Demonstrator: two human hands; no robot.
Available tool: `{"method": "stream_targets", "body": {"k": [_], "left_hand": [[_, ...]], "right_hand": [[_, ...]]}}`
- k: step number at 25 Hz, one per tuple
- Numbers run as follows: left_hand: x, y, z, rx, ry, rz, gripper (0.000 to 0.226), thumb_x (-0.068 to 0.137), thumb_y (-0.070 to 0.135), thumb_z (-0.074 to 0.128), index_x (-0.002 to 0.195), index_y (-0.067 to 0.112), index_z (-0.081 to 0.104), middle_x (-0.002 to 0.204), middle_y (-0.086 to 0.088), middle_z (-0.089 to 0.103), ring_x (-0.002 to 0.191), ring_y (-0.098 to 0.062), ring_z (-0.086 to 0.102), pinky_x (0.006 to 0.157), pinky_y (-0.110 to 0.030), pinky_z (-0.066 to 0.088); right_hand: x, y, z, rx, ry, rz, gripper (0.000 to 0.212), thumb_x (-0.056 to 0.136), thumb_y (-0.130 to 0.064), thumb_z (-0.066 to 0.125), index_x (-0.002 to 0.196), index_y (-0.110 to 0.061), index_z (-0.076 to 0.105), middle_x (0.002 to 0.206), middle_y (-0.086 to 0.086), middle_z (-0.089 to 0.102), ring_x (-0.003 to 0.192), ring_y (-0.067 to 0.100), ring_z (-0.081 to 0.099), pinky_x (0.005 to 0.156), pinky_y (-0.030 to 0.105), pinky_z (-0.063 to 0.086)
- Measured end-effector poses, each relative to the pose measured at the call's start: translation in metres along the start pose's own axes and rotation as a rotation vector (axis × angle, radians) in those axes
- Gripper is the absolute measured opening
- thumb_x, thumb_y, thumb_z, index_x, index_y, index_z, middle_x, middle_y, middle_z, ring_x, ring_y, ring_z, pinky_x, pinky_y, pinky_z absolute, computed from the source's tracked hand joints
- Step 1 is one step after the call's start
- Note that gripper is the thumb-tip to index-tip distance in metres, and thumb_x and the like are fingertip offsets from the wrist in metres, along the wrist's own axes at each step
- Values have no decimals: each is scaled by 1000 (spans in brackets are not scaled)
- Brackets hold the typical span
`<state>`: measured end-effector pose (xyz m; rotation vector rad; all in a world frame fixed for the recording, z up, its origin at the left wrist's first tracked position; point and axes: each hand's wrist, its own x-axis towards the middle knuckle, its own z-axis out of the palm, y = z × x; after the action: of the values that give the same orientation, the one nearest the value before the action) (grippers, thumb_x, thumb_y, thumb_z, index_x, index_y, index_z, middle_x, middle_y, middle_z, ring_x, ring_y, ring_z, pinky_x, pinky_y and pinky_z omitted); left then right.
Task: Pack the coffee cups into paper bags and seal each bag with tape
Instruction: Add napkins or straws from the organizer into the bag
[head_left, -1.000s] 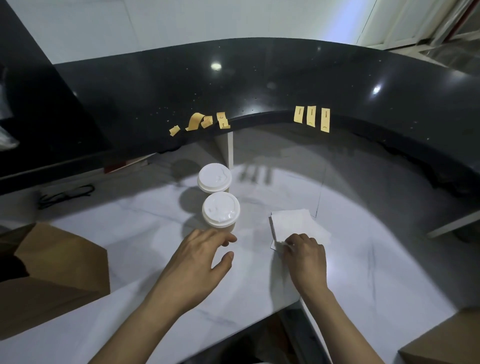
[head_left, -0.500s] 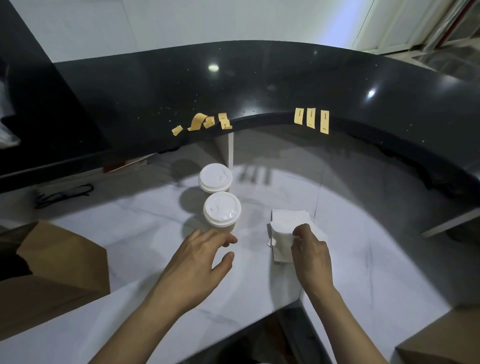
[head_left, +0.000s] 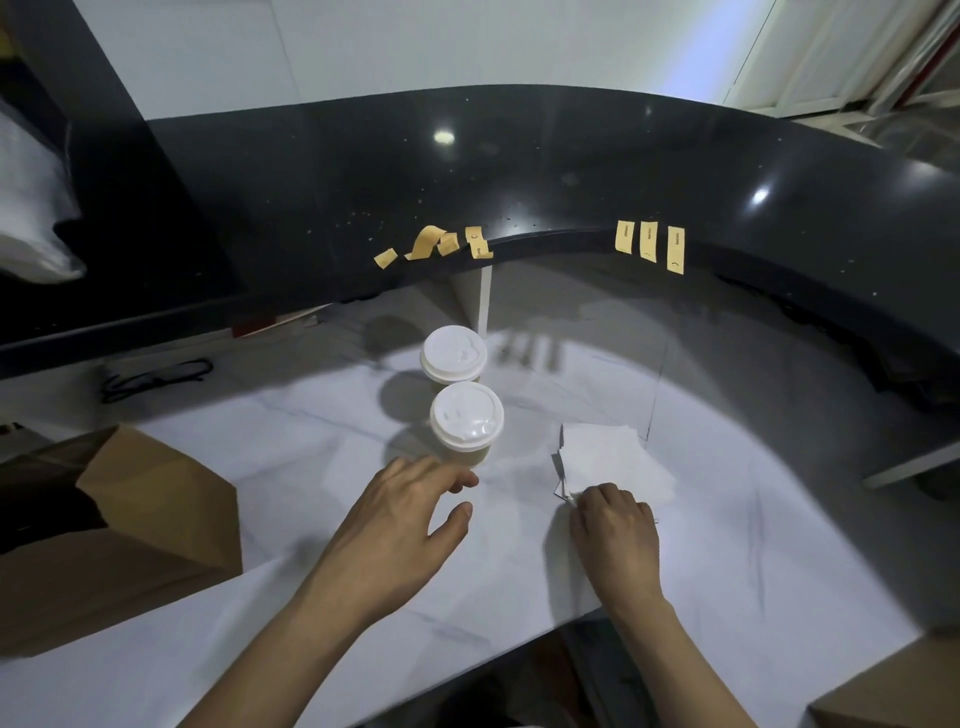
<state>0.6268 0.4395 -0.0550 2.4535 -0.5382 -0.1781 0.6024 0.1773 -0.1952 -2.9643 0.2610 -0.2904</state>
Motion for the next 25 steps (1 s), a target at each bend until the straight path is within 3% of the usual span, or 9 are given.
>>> {"method": "stream_targets", "body": {"k": [2,5,8,11,15,18,19,23,25], "left_hand": [[0,-1,-1,-4,1,1,22,98,38,56,120,40,59,110,26,57,110,1,46,95,-19,39],[0,0,-1,-15,0,4,22,98,37,56,120,39,60,110,26,57,110,0,47,95,-20,40],[0,1,0,-20,-3,17,22,98,37,57,120,39,60,109,26,57,110,0,47,95,-21,41],[0,2,0,-25,-5,35,22,98,36,57,119,39,60,108,26,57,109,1,48,95,-18,40],[-2,6,0,-31,-3,57,23,98,35,57,120,38,60,110,25,58,110,0,47,94,-18,39],[-4,9,-2,-29,-5,79,26,98,34,57,123,38,59,113,25,57,109,-2,46,95,-20,40],[-6,10,-2,-30,-3,86,28,97,33,58,124,38,59,116,25,57,110,-3,45,95,-20,39],[-13,10,-7,-26,4,91,47,96,32,59,141,40,48,135,26,50,118,-4,39,100,-14,31],[-18,8,-11,-15,14,85,57,96,32,61,148,40,40,142,27,44,123,-3,36,104,-14,28]], "right_hand": [[3,1,-3,-7,18,-2,34,75,-4,80,61,-15,50,59,0,49,53,28,48,57,35,37],[9,2,-13,69,72,45,25,84,-3,70,71,-14,53,60,-1,49,56,27,47,60,38,38],[13,0,-25,155,189,89,16,86,6,65,91,-9,61,69,5,57,60,32,52,62,38,41],[15,-6,-45,258,233,83,29,91,6,61,113,-12,58,84,8,63,69,33,52,66,36,38],[14,-23,-83,636,12,214,25,100,-11,49,117,-28,43,104,-11,58,87,22,51,73,34,38],[12,-37,-106,745,-74,126,21,98,-14,50,111,-29,43,105,-23,58,91,6,56,72,29,43],[12,-42,-113,776,-104,93,20,98,-14,51,108,-30,44,103,-23,58,91,6,56,73,28,46],[6,-62,-133,852,-247,20,19,96,-14,54,103,-31,48,94,-11,58,85,18,56,77,46,50],[5,-74,-141,915,-310,-29,21,96,-12,56,105,-30,50,87,-6,59,83,18,56,78,46,50]]}}
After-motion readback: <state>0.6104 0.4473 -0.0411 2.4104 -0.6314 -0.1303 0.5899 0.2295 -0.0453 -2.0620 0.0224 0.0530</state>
